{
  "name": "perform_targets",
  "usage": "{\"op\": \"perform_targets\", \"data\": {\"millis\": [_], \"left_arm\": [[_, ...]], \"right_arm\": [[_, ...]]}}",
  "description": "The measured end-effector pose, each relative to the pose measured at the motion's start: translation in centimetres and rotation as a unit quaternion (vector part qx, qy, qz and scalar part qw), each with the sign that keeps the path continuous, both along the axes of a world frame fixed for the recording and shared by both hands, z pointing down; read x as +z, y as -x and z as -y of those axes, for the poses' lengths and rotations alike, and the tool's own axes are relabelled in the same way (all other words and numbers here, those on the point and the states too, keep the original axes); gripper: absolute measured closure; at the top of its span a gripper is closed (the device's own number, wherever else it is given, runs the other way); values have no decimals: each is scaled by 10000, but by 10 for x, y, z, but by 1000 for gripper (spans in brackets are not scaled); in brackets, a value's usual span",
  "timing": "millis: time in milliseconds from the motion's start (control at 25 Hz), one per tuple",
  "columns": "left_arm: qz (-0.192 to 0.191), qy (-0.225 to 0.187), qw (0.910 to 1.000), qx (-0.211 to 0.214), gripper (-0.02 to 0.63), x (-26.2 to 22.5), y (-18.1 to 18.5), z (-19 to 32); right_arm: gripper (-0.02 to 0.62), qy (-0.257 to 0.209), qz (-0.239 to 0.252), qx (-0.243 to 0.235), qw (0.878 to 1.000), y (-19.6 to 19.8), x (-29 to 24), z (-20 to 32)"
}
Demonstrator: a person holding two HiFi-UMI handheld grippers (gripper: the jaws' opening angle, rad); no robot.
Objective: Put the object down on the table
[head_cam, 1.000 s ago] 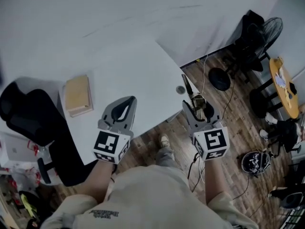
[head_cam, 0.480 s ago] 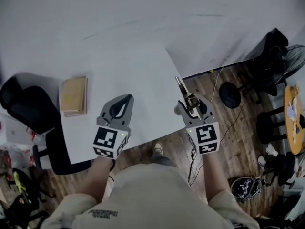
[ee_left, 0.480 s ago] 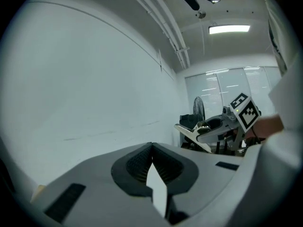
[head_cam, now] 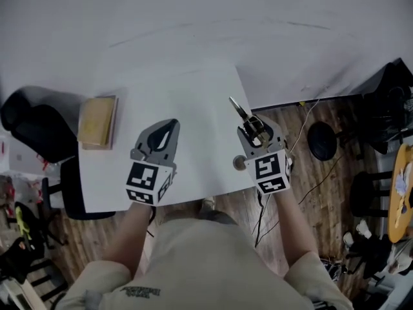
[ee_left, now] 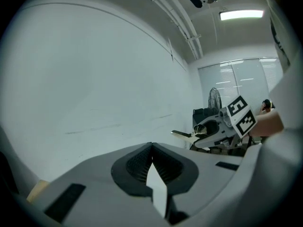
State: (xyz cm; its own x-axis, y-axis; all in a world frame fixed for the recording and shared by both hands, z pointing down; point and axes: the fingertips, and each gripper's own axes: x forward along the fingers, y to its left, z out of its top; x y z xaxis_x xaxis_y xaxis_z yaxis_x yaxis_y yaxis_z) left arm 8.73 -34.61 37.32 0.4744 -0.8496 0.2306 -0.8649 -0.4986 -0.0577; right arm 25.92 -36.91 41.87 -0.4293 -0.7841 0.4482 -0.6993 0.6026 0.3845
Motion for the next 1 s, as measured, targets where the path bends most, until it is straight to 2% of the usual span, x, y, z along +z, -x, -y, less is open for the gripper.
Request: {"op": "perform_targets", "data": {"millis": [320, 640, 800, 1000], "left_arm": [[44, 123, 9998, -141, 584, 25, 0, 31], [-81, 500, 9987, -96, 584, 69, 11, 67], [-282, 619, 9977, -22, 585, 90, 13, 86], [-289, 841, 9960, 63, 584, 123, 20, 107]], "right_arm": [[368, 143, -511, -268, 9982, 15, 52, 43], [368, 372, -1047, -237, 9935, 27, 109, 75], [368, 443, -1270, -133, 9908, 29, 136, 93], [368, 584, -1539, 1, 9864, 35, 175, 113]]}}
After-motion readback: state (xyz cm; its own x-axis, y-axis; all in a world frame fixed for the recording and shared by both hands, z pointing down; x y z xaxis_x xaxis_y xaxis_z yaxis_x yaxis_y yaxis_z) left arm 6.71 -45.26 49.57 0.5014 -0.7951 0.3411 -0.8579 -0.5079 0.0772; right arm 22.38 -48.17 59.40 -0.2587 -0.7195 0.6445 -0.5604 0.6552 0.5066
